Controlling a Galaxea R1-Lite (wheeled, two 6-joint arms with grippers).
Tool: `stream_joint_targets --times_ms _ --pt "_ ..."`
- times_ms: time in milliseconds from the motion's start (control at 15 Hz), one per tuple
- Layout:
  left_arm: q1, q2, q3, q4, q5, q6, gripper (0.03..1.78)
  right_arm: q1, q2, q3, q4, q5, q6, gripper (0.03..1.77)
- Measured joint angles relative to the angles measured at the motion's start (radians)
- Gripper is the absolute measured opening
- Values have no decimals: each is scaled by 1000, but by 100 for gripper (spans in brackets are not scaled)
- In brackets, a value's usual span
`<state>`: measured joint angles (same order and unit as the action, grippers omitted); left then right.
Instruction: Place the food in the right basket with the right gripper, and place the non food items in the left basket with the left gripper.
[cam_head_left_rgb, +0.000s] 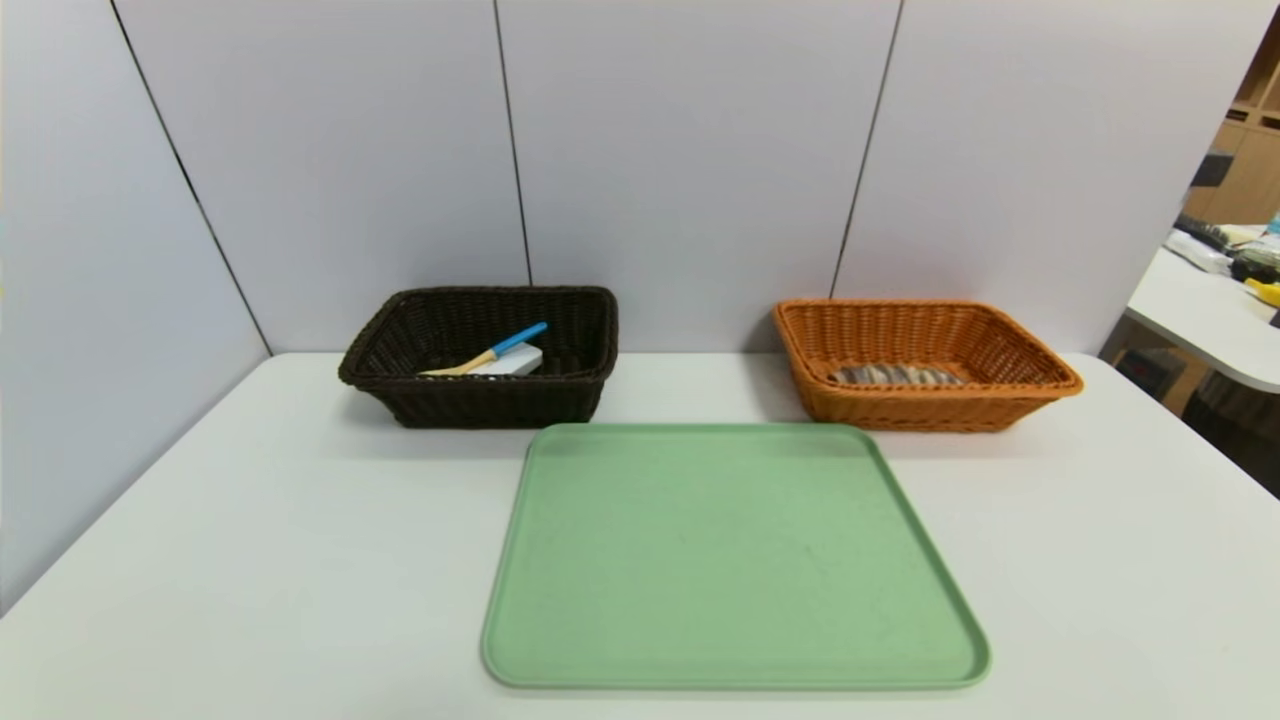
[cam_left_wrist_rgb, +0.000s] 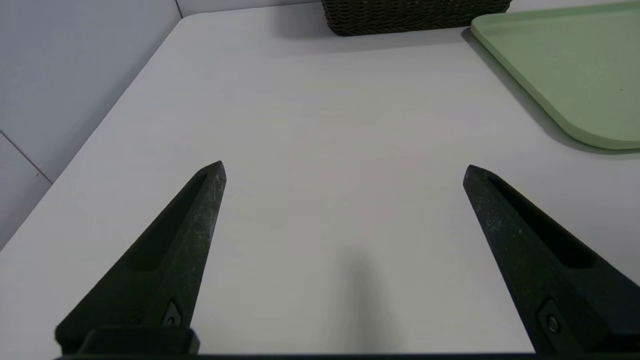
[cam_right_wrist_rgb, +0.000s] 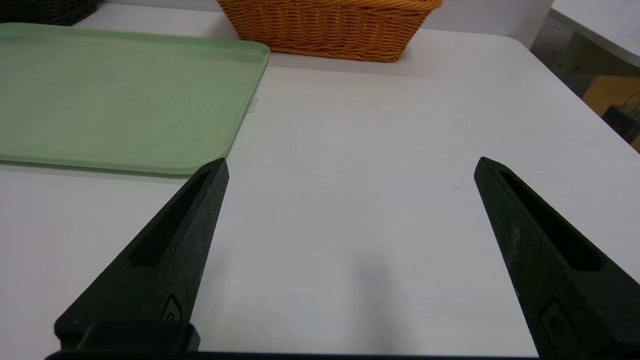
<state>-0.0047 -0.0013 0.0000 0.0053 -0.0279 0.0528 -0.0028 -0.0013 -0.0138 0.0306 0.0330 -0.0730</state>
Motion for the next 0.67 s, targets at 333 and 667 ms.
stream_joint_targets --times_ms 333,667 --pt "0 0 0 0 1 -1 169 0 0 0 -1 -5 0 170" --pt "0 0 0 0 1 -2 169 0 0 0 0 -22 41 170"
